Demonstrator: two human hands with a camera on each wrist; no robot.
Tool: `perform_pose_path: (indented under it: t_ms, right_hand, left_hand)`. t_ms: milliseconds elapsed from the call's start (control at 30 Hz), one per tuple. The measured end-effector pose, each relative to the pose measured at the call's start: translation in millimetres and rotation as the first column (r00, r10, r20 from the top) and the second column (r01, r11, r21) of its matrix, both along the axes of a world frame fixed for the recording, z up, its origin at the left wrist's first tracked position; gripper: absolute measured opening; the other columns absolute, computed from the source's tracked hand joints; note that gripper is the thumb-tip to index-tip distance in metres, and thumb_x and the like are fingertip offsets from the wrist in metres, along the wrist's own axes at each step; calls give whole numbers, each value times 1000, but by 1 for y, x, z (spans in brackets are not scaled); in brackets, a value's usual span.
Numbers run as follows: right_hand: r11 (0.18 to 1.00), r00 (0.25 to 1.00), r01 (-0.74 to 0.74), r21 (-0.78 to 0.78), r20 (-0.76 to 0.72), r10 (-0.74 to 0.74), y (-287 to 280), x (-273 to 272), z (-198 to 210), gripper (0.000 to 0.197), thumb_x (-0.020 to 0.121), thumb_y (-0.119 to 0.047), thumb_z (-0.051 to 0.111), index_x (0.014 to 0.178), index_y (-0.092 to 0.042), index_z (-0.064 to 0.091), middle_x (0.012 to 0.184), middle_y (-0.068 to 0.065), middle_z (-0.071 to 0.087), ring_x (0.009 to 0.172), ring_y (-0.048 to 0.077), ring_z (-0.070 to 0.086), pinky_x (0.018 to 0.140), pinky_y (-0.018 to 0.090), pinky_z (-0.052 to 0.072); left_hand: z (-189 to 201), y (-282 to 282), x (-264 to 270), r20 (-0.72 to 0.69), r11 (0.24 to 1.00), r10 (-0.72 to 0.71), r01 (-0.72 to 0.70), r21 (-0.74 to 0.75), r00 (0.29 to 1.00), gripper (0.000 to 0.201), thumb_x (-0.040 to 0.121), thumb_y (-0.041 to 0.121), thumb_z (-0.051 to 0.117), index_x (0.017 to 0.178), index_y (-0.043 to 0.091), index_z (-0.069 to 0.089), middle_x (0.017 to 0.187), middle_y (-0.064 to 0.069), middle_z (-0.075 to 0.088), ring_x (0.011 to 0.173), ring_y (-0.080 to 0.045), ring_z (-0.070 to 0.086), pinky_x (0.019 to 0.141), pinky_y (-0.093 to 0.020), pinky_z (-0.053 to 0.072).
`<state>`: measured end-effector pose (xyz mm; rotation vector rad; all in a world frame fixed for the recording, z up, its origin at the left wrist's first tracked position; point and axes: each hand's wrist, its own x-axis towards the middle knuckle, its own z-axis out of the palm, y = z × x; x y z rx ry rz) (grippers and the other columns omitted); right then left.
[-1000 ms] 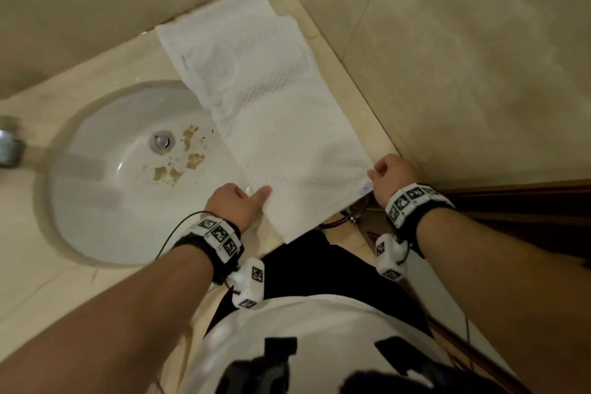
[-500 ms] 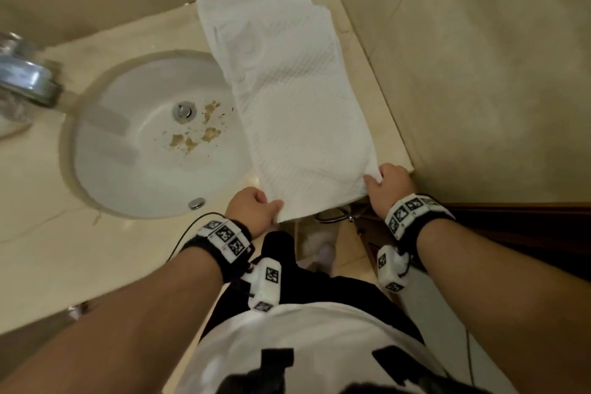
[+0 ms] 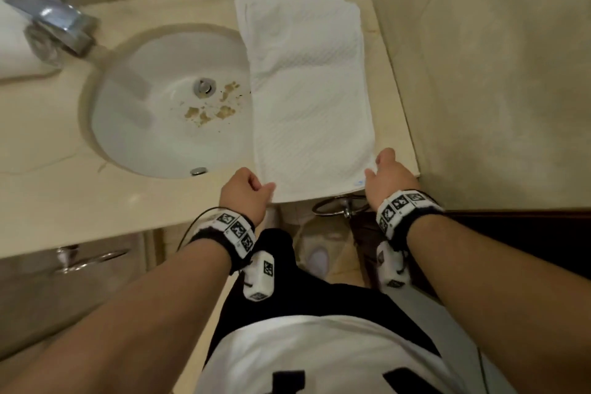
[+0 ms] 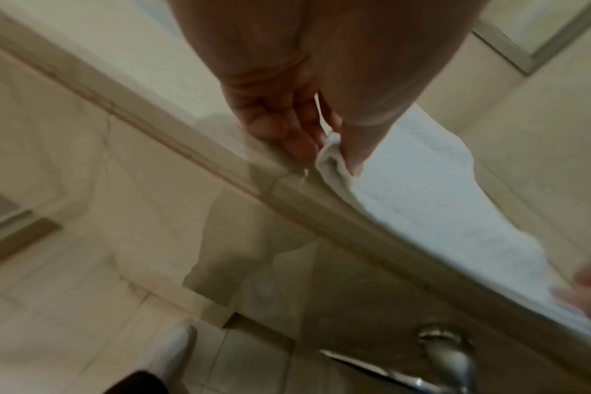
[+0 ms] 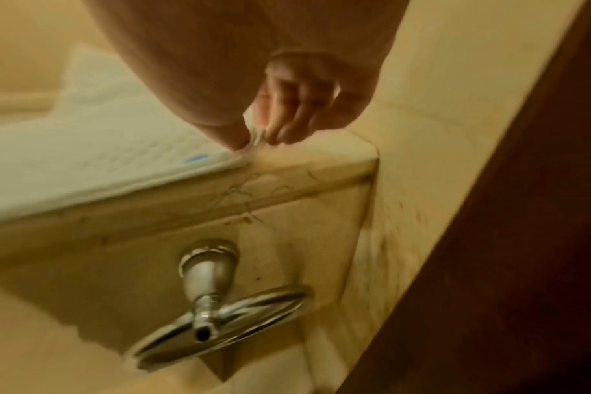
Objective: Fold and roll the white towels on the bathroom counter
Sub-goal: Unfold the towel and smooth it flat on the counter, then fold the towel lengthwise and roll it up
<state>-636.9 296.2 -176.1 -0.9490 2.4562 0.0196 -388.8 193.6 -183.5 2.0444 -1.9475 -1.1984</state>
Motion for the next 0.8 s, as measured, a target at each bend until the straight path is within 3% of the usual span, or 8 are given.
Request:
perform_pose_path:
  t_ms: [100, 200, 267, 333, 400, 500, 633, 800]
  right_hand:
    - [907, 870, -420, -30, -296, 393, 0, 5, -4, 36, 77, -11, 67, 110, -9, 53, 101, 16, 53, 87, 37, 54, 65, 39, 39]
    - [752, 768, -640, -157, -163, 619, 1, 20, -4, 22, 83, -22, 64, 102, -13, 57, 99, 10, 54, 88, 34, 54, 68, 39, 44]
    - [679, 686, -727, -102, -125, 716, 3, 25, -5, 31, 85, -36, 66, 105, -15, 57, 103, 8, 55, 92, 31, 55, 70, 39, 46]
    - [647, 635, -762, 24, -169, 754, 6, 26, -7, 37, 82, -33, 72, 109, -14, 55, 106, 9, 55, 94, 31, 56, 66, 36, 39]
    - [661, 636, -747, 70, -217, 741, 10, 23, -5, 31, 83, -16, 68, 110, -11, 55, 105, 11, 56, 93, 33, 56, 65, 37, 32]
    - [657, 625, -746, 105, -231, 746, 9, 15, -5, 31, 82, -4, 54, 112, -10, 55, 104, 11, 58, 93, 33, 57, 70, 37, 28]
    - [614, 581, -781, 119, -225, 782, 6, 8, -10, 29, 67, 0, 72, 90, -13, 61, 83, 8, 60, 75, 30, 59, 67, 34, 28]
    - [646, 622, -748, 152, -177, 762, 4, 8, 2, 28, 84, -7, 49, 108, -17, 58, 107, 6, 58, 102, 29, 54, 84, 40, 34]
  left_hand:
    - [-2, 7, -8, 145, 957, -190, 216, -196, 971, 16, 88, 29, 67, 89, 15, 59, 95, -6, 56, 85, -28, 55, 74, -39, 48]
    - [-3, 18, -14, 128, 796, -498, 511, -325, 857, 13, 86, 23, 67, 96, 14, 65, 96, -9, 60, 87, -32, 57, 75, -44, 50]
    - [-6, 24, -17, 176, 691, -628, 647, -321, 758, 20, 82, 25, 71, 98, 14, 67, 98, -8, 62, 89, -33, 59, 74, -45, 51]
    - [-9, 28, -18, 249, 607, -697, 738, -293, 672, 27, 78, 22, 77, 100, 11, 66, 101, -11, 62, 92, -35, 59, 73, -44, 51]
    - [-12, 29, -15, 306, 544, -723, 784, -300, 619, 35, 68, 12, 82, 97, 8, 64, 98, -13, 62, 87, -37, 59, 66, -42, 51]
    - [-17, 31, -11, 339, 523, -710, 785, -332, 617, 40, 61, 1, 83, 95, 7, 63, 91, -14, 63, 80, -36, 60, 60, -41, 51]
    - [-22, 26, -12, 362, 491, -704, 787, -372, 611, 34, 60, 4, 84, 87, 9, 64, 83, -11, 62, 74, -34, 59, 59, -37, 46]
    - [-18, 20, -5, 351, 536, -684, 767, -353, 640, 21, 75, 16, 76, 94, 15, 66, 91, -7, 63, 82, -33, 59, 67, -39, 46]
